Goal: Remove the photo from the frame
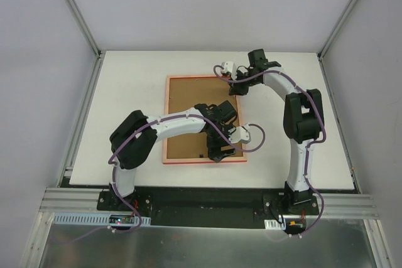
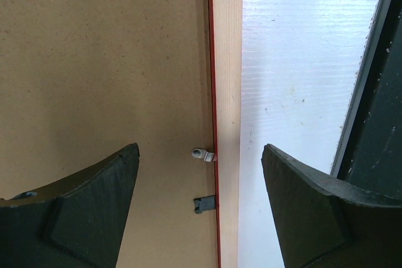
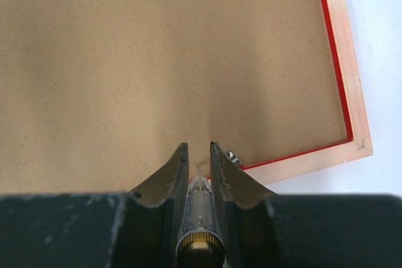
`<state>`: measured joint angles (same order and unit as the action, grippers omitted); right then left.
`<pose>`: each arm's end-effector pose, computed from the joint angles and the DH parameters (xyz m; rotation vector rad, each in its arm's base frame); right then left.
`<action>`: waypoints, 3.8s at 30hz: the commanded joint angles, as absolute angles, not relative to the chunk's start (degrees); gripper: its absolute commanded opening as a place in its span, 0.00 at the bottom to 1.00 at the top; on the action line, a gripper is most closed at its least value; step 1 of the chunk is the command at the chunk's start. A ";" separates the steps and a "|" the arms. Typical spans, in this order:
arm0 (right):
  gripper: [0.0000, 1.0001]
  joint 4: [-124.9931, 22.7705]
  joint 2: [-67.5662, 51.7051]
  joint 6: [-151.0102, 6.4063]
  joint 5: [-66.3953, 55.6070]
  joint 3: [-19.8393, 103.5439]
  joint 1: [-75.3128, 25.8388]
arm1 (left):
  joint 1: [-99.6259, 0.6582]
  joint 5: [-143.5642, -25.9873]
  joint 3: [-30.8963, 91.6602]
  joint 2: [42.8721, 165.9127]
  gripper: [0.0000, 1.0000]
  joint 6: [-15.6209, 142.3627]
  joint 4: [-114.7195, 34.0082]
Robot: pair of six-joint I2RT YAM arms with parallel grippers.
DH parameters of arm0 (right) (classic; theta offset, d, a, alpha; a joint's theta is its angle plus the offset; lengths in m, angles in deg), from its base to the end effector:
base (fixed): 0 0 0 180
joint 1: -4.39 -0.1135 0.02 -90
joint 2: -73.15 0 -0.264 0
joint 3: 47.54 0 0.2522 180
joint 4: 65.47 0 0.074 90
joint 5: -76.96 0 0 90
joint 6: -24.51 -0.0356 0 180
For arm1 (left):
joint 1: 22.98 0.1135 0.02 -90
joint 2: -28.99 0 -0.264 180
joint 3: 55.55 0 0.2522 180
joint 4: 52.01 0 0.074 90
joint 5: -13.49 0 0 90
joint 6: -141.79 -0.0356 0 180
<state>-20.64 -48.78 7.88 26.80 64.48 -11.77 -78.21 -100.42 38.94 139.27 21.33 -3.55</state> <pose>0.4418 0.1518 0.2114 -1.7770 1.4219 0.3753 0.2165 -0.3372 0.1965 1.9393 1.8980 -0.6934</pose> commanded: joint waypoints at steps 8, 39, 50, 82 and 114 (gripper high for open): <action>0.01 -18.75 -44.80 11.68 25.90 64.74 -12.66 | -80.99 -99.81 35.91 138.67 0.75 21.38 -5.12; 0.00 -16.11 -45.15 27.76 21.77 62.99 -14.77 | -85.04 -97.87 25.01 138.32 0.08 15.23 -2.83; 0.00 -15.32 -45.77 30.32 21.06 64.83 -15.12 | -86.44 -99.72 21.32 135.95 0.03 12.24 -0.11; 0.00 -18.30 -47.00 41.65 13.42 62.02 -14.86 | -90.84 -96.82 12.97 132.26 0.00 10.48 3.05; 0.01 -7.15 -37.94 12.14 28.71 67.12 -12.05 | -76.17 -103.41 31.59 125.93 0.99 23.57 1.21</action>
